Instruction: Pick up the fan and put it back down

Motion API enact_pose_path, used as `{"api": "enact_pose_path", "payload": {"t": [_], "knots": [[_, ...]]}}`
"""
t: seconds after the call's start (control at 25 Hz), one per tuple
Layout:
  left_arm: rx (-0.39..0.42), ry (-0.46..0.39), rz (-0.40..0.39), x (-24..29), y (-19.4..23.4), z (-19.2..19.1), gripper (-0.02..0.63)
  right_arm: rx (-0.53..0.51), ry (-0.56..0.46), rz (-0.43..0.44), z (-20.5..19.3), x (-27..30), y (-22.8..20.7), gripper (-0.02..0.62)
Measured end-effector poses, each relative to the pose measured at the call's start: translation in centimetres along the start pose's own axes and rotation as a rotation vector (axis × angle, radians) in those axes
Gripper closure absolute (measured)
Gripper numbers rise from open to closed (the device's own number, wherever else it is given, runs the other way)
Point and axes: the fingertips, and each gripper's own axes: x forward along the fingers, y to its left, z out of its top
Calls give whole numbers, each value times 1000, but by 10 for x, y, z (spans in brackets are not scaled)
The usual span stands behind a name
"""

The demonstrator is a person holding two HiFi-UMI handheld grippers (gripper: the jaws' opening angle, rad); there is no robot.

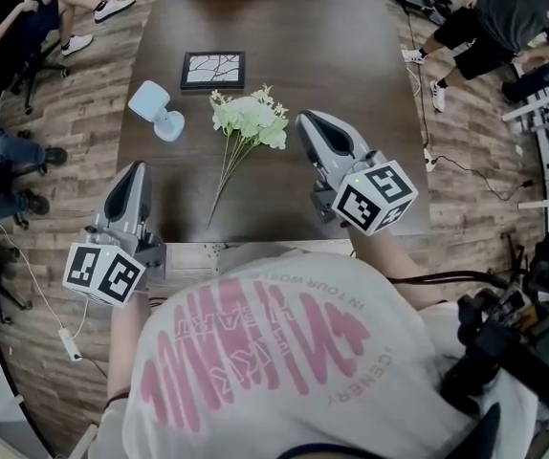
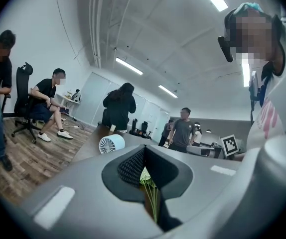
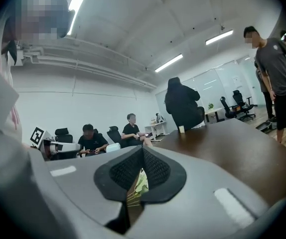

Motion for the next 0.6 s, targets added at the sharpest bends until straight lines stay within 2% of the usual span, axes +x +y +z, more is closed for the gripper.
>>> {"api": "enact_pose_path", "payload": {"t": [0.6], "knots": [[16, -6, -31, 2, -17, -2, 589, 8, 6, -10, -10, -20, 1, 591]]}}
